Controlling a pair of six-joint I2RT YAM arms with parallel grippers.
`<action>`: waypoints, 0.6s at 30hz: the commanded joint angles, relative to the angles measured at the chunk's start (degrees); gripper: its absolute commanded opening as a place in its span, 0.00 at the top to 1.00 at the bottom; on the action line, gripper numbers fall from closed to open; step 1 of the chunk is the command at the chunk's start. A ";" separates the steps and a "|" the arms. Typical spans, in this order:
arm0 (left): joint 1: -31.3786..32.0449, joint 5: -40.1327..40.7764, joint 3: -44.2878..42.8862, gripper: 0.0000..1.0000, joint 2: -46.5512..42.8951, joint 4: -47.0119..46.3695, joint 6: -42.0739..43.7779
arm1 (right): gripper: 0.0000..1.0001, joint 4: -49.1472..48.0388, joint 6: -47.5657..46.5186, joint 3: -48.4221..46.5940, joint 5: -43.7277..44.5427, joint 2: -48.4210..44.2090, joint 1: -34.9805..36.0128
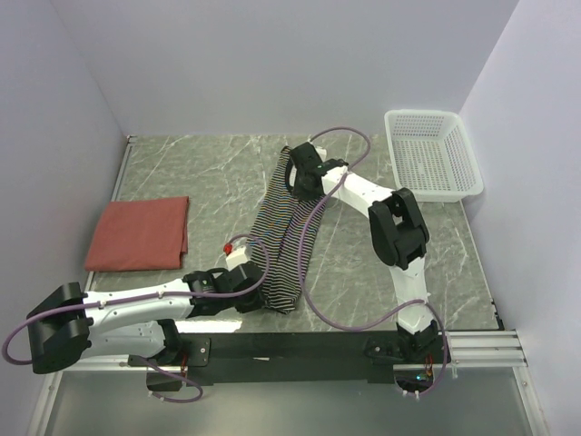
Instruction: Fold and stack the tank tops
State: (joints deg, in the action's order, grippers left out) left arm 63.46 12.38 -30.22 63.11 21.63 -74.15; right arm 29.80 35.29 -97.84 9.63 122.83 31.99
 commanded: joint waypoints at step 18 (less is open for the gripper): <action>-0.18 2.12 -2.47 0.99 -0.45 11.33 0.32 | 1.00 -2.64 -3.12 -3.59 2.94 3.65 1.32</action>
State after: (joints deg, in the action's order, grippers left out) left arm 63.42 13.58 -30.33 61.58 28.80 -74.32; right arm 29.65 33.47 -98.96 9.85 127.11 33.08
